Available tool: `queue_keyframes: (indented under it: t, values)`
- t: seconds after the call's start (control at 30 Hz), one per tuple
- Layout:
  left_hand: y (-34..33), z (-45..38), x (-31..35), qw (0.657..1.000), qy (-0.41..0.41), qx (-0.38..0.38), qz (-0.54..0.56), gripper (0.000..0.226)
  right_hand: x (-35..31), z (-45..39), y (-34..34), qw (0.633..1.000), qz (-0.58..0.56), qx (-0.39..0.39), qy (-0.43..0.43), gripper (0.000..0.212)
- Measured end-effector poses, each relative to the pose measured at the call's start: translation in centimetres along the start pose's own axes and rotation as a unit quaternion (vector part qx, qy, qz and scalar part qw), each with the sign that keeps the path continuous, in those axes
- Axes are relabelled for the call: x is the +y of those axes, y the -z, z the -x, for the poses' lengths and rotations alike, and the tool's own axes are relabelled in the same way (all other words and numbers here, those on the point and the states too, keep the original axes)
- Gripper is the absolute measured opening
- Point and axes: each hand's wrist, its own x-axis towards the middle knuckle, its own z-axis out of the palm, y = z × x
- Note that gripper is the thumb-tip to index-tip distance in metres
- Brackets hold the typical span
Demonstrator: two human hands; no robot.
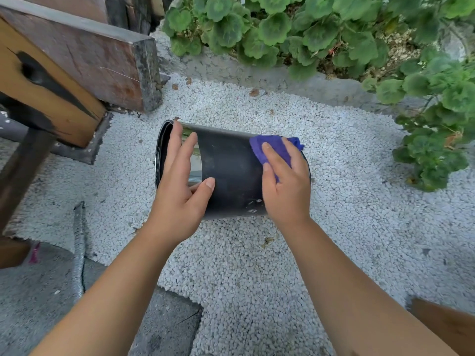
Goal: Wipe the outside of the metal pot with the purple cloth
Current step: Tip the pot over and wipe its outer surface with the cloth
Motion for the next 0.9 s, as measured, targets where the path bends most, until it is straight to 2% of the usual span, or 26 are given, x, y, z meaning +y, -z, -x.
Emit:
queue_keyframes:
  t: [0.07, 0.13, 0.17, 0.23, 0.3, 0.4, 0.47, 0.63, 0.7, 0.8, 0.87, 0.9]
  values:
    - [0.0, 0.1, 0.0, 1.000, 0.015, 0.010, 0.017, 0.074, 0.6, 0.3, 0.1, 1.000, -0.006, 0.000, -0.005, 0.033]
    - [-0.3, 0.7, 0.0, 0.996, 0.048, 0.052, 0.045, 0.075, 1.1, 0.6, 0.1, 1.000, -0.006, 0.001, -0.013, 0.034]
    - [-0.4, 1.2, 0.1, 0.992, 0.071, 0.087, 0.061, 0.070, 1.2, 0.6, 0.2, 1.000, -0.005, 0.005, -0.019, 0.034]
    - [-0.9, 2.3, 0.4, 0.982, 0.118, 0.135, 0.051, 0.044, 1.2, 0.7, 0.1, 1.000, 0.000, 0.009, -0.028, 0.034]
    - [-1.1, 3.3, 0.3, 0.982, 0.142, 0.121, -0.002, 0.027, 0.9, 0.8, 0.1, 1.000, 0.011, 0.005, -0.028, 0.034]
    - [-0.4, 4.0, 0.2, 0.991, 0.121, 0.049, -0.027, 0.040, 0.6, 0.6, 0.1, 0.999, -0.003, 0.000, -0.043, 0.034]
    - [0.1, 3.6, 0.4, 0.993, 0.113, 0.012, -0.029, 0.039, 0.6, 0.1, 0.3, 0.999, -0.018, -0.001, -0.050, 0.034]
    - [0.5, 1.2, 1.7, 0.991, 0.133, 0.026, 0.003, 0.056, 0.3, -2.1, 1.3, 0.992, -0.068, -0.023, -0.100, 0.033]
    - [1.1, 0.2, 2.3, 0.990, 0.134, 0.039, 0.018, 0.051, -1.0, -3.3, 1.7, 0.988, -0.101, -0.015, -0.112, 0.034]
    - [1.4, -0.7, 2.9, 0.989, 0.137, 0.045, 0.032, 0.030, -5.1, -4.3, 1.6, 0.992, -0.120, -0.001, -0.034, 0.035]
    - [1.4, -1.0, 3.2, 0.988, 0.137, 0.019, 0.070, 0.033, -8.1, -3.5, 0.8, 0.991, -0.130, -0.024, 0.015, 0.036]
    - [1.5, -1.1, 3.1, 0.986, 0.140, -0.005, 0.095, 0.042, -9.2, -2.8, 0.4, 0.991, -0.124, -0.043, 0.032, 0.036]
